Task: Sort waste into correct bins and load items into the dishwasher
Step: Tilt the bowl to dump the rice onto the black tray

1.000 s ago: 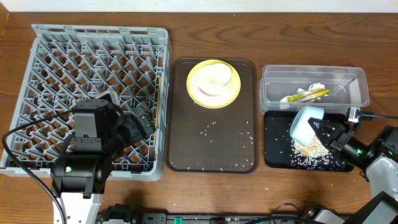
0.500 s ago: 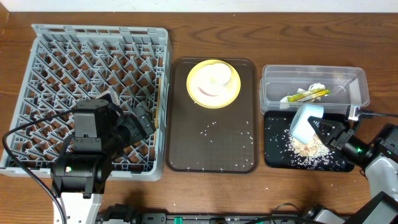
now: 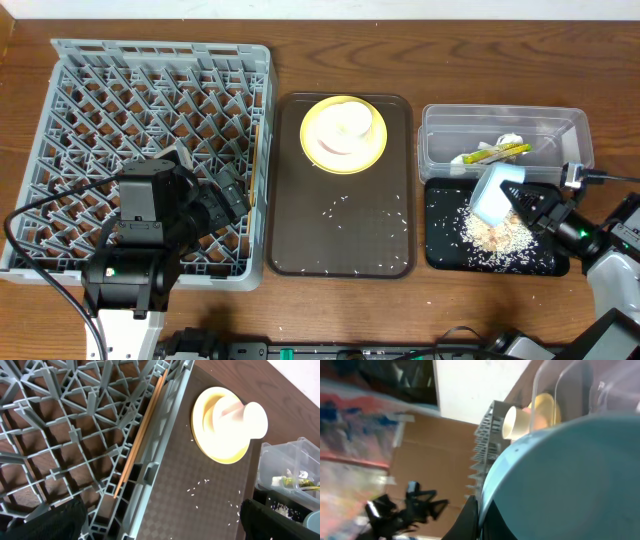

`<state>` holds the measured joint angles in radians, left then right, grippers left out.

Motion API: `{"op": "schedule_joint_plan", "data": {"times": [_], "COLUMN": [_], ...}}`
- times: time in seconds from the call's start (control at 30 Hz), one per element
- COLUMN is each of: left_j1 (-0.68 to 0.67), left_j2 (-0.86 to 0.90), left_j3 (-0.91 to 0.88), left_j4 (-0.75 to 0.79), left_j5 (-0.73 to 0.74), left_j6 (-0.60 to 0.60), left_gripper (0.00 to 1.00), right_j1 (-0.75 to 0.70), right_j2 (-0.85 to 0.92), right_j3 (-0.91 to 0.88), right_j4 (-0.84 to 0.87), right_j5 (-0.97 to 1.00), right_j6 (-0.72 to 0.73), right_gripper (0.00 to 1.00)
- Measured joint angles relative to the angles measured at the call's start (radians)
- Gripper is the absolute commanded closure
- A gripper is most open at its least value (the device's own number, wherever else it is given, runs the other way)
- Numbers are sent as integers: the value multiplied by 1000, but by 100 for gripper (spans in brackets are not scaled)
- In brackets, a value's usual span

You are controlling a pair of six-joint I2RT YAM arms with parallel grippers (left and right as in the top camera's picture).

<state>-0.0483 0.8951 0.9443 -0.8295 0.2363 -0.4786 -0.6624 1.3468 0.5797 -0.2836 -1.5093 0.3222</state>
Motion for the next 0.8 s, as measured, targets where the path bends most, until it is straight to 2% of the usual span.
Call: {"op": "schedule_joint_plan", "data": {"times": [0.47,0.57,0.67,0.8], "left_j1": [0,0,0,0], "left_j2": [0,0,0,0], "left_j3": [0,0,0,0], "left_j4": [0,0,0,0], "left_j5": [0,0,0,0], "left_j6": [0,0,0,0], "left_gripper": [1,1,1,1], "right_j1": [1,1,1,3], "right_j2": [0,0,0,0], "right_j3": [0,0,0,-1], "right_j4": [-56,-14,-69,-10], "right_j5": [-2,21,17,4], "right_j6": [72,77,93,116], "right_gripper": [99,99,99,99]}}
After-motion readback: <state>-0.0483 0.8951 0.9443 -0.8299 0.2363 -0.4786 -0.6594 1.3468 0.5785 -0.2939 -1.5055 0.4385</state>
